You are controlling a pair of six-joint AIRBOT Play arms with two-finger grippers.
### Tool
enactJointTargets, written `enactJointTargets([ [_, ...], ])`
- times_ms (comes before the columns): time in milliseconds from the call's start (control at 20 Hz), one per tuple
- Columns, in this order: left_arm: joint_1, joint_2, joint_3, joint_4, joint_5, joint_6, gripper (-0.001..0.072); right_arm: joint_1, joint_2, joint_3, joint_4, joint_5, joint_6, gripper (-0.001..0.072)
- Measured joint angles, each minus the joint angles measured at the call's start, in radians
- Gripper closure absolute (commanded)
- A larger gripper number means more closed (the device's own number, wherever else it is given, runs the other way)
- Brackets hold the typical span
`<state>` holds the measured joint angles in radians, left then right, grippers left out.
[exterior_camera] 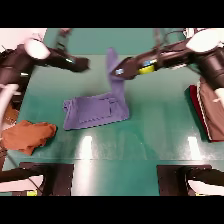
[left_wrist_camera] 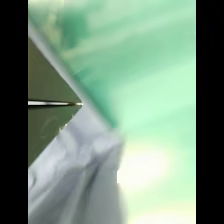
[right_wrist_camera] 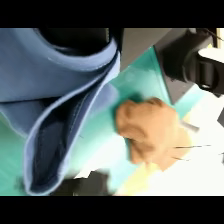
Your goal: Fold the shirts.
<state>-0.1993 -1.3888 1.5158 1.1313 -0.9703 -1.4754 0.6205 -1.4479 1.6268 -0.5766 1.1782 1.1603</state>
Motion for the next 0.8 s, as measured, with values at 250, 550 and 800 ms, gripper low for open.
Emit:
enactJointTargets([
  [250, 0.188, 0.193, 0.0, 0.112, -0.066, 0.002, 0.0685, 0.251, -0.161, 0.001, 0.046, -0.226, -0.088, 0.0192],
  [550, 0.271, 0.254, 0.0, 0.142, -0.138, 0.012, 0.0685, 0.22, -0.181, -0.048, 0.05, -0.205, -0.101, 0.0235],
  [800, 0.284, 0.262, 0.0, 0.144, -0.169, 0.017, 0.0686, -0.023, -0.073, -0.283, -0.086, -0.165, -0.004, 0.0076],
])
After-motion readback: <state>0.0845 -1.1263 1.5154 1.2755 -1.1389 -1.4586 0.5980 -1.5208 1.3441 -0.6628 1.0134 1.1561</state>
